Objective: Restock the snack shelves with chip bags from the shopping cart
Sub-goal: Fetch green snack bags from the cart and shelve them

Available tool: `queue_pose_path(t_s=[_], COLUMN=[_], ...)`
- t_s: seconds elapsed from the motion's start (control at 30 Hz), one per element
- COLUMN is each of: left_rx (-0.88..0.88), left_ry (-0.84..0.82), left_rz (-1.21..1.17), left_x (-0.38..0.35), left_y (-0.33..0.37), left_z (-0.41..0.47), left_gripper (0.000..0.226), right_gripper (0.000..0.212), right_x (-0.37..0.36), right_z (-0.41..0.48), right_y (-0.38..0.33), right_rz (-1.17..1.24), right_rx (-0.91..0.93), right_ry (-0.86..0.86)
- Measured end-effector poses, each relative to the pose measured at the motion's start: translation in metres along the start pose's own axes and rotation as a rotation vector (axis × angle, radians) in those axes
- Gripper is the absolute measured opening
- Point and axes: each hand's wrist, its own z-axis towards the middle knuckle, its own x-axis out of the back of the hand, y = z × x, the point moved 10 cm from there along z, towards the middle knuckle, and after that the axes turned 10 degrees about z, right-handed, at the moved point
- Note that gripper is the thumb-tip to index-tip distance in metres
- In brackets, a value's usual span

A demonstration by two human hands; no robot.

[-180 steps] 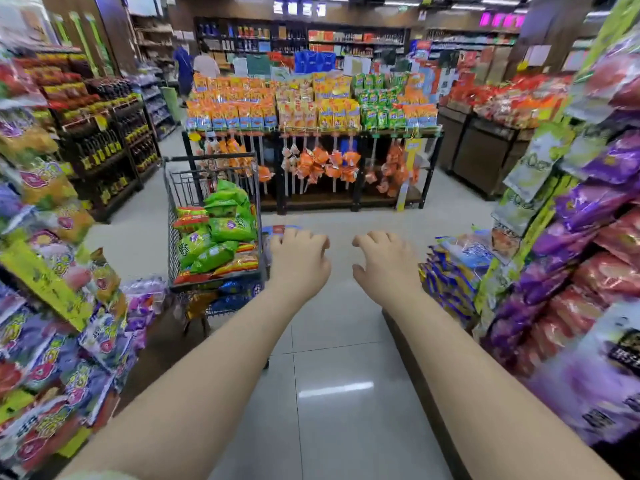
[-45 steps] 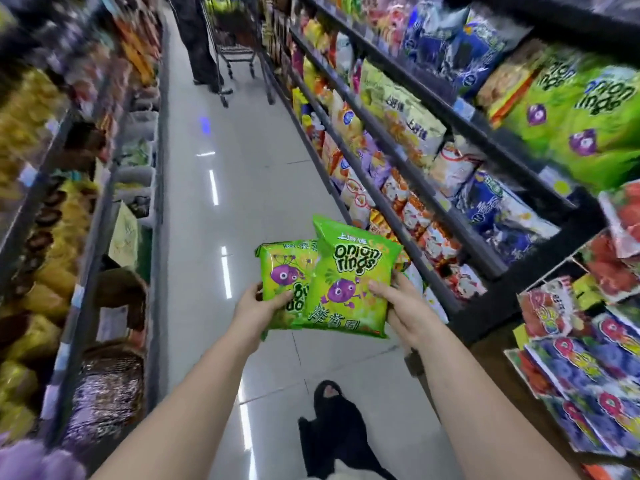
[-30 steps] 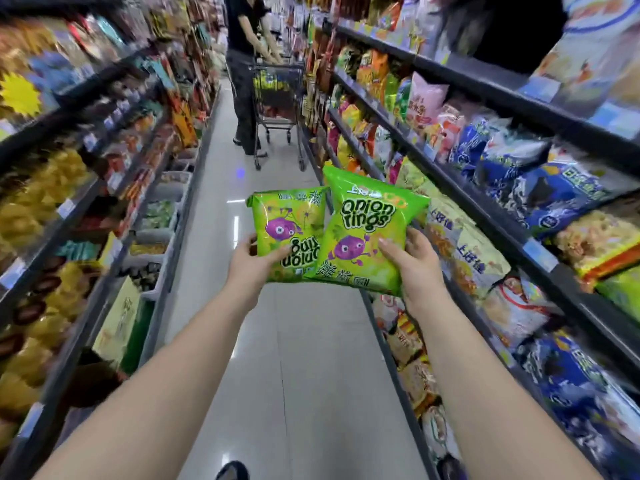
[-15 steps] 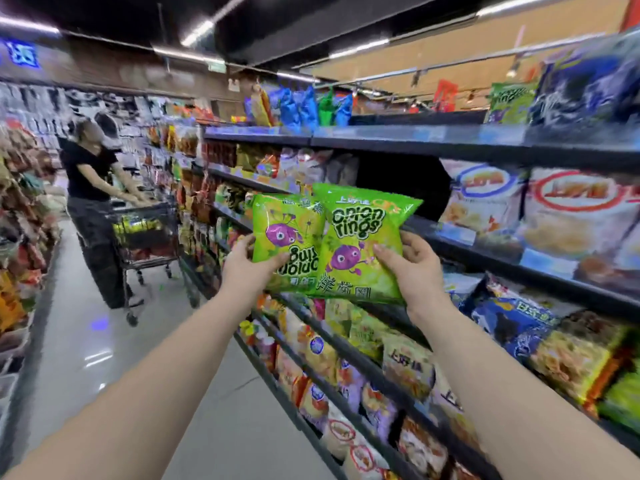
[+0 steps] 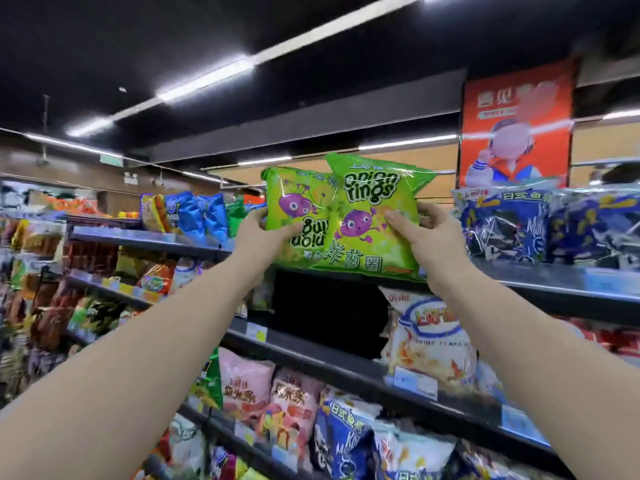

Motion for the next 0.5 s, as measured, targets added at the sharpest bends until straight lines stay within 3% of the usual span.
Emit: queue_pose_path(t_s=[0.07,0.23,0.33,0.5], left_rx=[-0.044,-0.146,-0.165,-0.208], left_ry=[-0.015,0.026,0.021,-0.038], left_rz=[0.003,0.064,0.041,-0.004], left_x=[-0.023,-0.066,-0.084,-0.111], left_y=[0.007,0.000,-0.020,-0.040], left_z=[0.031,0.104,0.145,0.200], left_gripper=[0.083,0.081,0.080,0.076], right_gripper=[0.070,0.042,0.047,0.053], right_x=[0.003,0.023,0.038,0.043], right_z=[0.031,0.100,0.132,0.166], right_y=[-0.001,0.004,0.024,0.057], right_rz=[-0.049,-0.138,-0.364,-0.725], right_rx=[0.049,0.198,0.232,0.091], right_ry=[0.008,0.130,0.222,0.233])
